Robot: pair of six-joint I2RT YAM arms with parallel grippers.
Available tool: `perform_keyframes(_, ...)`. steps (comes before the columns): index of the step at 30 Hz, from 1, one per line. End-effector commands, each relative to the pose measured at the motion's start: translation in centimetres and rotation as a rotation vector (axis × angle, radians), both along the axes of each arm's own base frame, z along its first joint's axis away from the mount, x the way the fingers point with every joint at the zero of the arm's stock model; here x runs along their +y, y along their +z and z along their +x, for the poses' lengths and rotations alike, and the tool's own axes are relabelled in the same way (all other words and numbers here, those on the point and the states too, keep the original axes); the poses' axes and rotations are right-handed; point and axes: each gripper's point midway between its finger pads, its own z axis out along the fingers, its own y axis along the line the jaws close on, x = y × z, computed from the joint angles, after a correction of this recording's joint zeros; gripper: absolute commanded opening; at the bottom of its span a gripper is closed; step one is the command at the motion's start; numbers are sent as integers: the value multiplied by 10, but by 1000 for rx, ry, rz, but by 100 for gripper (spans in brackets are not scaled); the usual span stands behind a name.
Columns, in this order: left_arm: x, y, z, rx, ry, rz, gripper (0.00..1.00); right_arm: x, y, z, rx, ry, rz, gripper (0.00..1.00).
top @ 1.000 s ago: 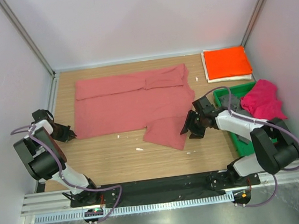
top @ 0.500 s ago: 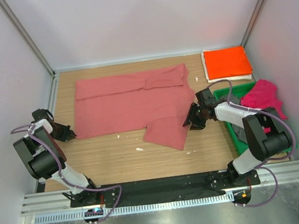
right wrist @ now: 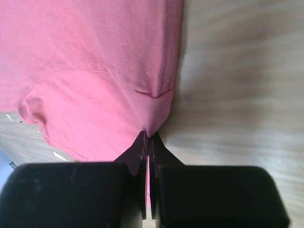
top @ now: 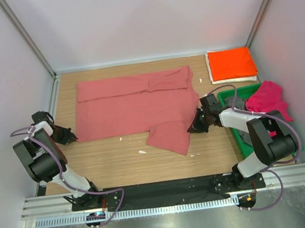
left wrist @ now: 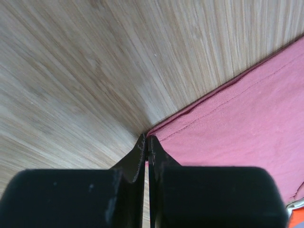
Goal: Fold and stack the t-shirts
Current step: Fold the tshirt
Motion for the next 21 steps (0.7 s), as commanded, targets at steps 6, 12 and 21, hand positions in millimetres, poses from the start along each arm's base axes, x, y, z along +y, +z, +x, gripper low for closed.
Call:
perform_keyframes(6,9,-2,-42,124,57,65,0,-25,-1,-56,113,-27,-82,1)
perform_keyframes(12,10,-5,-68,170,105,73,0,-31,2,-76,145,-34,-94,1)
perform_keyframes(21,12,22,-67,202,36,164,0,-31,28,-66,151,-22,-59,1)
